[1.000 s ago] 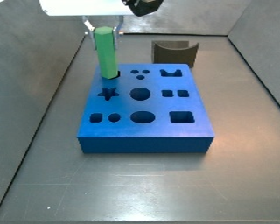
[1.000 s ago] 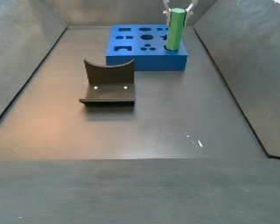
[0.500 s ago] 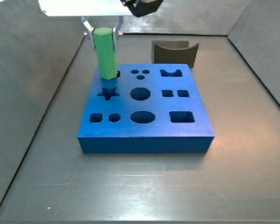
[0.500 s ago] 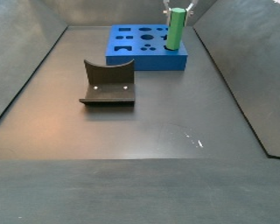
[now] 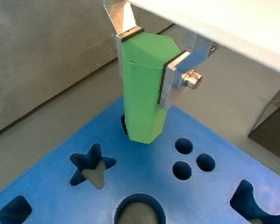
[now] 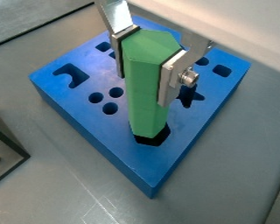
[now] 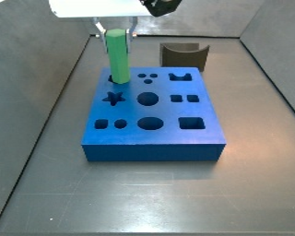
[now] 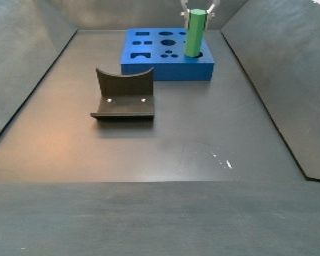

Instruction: Insert the hexagon object.

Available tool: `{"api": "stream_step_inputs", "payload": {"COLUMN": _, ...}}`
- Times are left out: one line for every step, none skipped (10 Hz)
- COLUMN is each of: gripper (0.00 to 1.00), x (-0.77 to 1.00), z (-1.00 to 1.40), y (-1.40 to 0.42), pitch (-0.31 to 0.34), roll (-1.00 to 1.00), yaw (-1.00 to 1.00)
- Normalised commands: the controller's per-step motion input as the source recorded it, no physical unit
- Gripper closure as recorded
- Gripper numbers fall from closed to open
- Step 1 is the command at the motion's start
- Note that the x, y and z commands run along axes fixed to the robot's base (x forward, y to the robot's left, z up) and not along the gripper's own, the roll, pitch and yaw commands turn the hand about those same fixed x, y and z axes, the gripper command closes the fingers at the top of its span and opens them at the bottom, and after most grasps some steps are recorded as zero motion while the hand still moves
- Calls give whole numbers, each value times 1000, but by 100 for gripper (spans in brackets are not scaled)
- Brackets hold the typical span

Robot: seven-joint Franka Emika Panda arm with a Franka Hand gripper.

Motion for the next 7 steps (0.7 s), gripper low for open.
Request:
{"api": "stream_step_inputs", "payload": {"gripper": 100, "x": -260, "z": -363, "y": 14, "pitch": -63, "roll": 106, "yaw": 0}}
{"api": "stream_step_inputs", "payload": {"gripper": 100, "x": -303, "z": -277, "y": 0, "pitch": -83, "roll": 26, "yaw": 0}}
{"api": "stream_step_inputs", "payload": {"gripper": 100, "x": -317, "z": -254, "y": 0, "pitch": -89, "roll": 11, "yaw": 0}}
{"api": "stream_step_inputs", "payload": {"gripper": 100, "x": -197, "z": -277, "y": 0, "pitch": -73, "roll": 0, "yaw": 0}}
{"api": "stream_step_inputs", "payload": {"gripper": 100, "x": 0, "z": -360, "y": 0, "pitch": -49, "roll": 0, "yaw": 0}}
{"api": "stream_step_inputs", "payload": {"gripper": 100, "x": 26, "z": -429, "y": 0, "pitch": -90, "roll": 0, "yaw": 0}}
{"api": "stream_step_inputs", "payload": {"gripper": 100, "x": 54, "z": -460, "y": 0, "pitch": -120, "roll": 0, "yaw": 0}}
